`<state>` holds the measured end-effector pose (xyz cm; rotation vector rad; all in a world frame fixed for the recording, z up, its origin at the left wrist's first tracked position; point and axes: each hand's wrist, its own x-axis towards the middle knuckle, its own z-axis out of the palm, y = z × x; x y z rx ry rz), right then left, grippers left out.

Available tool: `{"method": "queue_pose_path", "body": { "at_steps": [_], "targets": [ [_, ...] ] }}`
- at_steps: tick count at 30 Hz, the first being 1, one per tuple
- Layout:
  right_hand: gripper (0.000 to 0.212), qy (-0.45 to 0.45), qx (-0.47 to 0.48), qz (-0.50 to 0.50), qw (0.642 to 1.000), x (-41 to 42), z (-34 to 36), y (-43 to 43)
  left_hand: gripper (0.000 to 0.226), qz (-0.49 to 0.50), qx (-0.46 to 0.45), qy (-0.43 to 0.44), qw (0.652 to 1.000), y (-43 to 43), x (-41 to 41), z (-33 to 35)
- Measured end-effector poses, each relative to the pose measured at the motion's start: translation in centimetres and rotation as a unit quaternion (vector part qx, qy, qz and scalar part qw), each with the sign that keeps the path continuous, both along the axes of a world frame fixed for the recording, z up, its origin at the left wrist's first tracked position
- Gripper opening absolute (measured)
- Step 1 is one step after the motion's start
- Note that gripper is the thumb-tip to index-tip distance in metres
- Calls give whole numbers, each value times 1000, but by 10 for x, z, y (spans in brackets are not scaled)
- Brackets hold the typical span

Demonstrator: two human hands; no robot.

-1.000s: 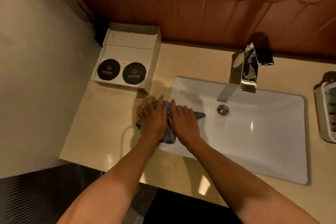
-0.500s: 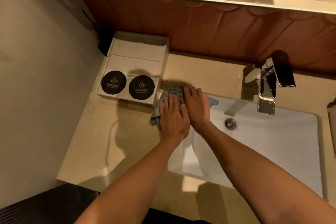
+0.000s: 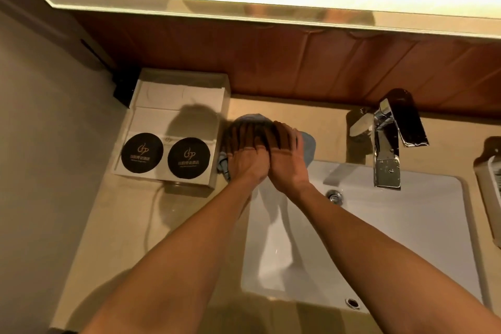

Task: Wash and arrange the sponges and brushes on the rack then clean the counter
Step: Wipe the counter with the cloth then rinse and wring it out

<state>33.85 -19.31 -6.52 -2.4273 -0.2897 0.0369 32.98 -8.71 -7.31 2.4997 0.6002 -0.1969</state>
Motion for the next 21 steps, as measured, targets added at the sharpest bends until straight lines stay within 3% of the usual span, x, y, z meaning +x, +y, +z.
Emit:
{"method": "queue_pose_path", "body": {
  "at_steps": [2,4,6,8,10,14,17,21],
  "targets": [
    [69,66,140,-34,987,6,-7,-4,49,-25,30,6,999,4,21,-4],
    [81,70,133,-12,989,13,-15,-10,45,-51,82,26,995,7,45,-3],
    [86,67,71,21,995,18,-21,-14,46,-79,142,15,987,8,62,0],
    [78,-12,-112,69,991,23,-27,-13,47,-83,160,-14,984,11,71,-1],
    [71,-93,-274,86,953,27,-33,-5,46,-107,183,-38,976,16,79,-7],
    [74,-96,-301,111,942,48,-34,-11,47,-151,250,-53,955,18,90,-16],
    [78,-119,-342,110,926,46,-38,-26,61,-142,224,-77,961,13,87,-24],
    [77,-92,-342,92,931,40,-39,-38,66,-214,219,19,952,0,88,-34]
  ]
}}
